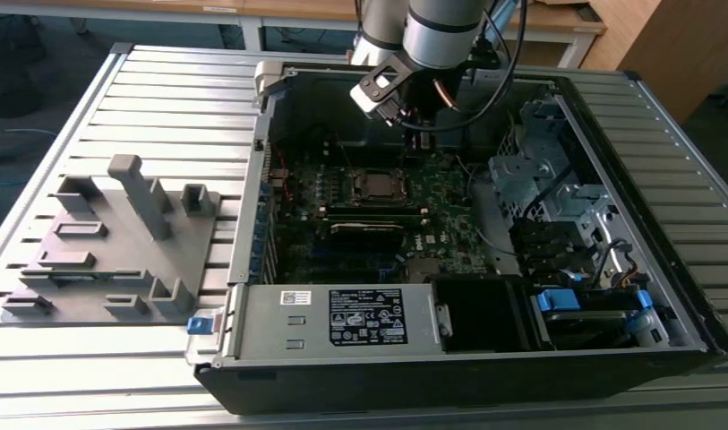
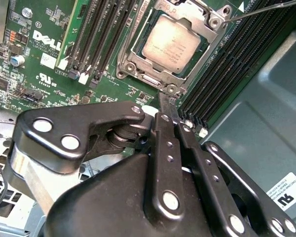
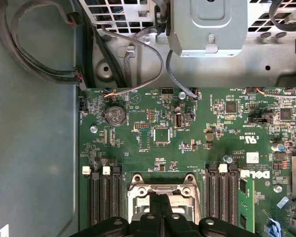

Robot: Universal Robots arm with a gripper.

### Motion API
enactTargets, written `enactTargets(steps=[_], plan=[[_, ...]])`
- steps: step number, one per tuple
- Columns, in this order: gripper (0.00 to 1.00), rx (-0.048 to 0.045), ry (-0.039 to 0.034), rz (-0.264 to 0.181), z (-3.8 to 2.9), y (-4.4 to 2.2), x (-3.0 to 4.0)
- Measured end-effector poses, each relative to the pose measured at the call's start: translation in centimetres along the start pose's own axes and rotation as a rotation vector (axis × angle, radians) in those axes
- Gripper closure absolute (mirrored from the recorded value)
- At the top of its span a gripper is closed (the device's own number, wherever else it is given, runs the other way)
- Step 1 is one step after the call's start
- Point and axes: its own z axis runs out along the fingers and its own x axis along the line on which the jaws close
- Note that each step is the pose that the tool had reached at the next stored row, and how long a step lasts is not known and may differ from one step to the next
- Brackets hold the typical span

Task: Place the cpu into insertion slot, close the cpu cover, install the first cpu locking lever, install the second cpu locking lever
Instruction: 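Close the cpu cover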

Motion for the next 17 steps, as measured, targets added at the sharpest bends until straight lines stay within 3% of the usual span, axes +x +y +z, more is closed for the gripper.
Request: enactTargets(steps=[17], plan=[[0.9, 0.0, 0.0001, -0.003, 0.08, -0.14, 0.0]])
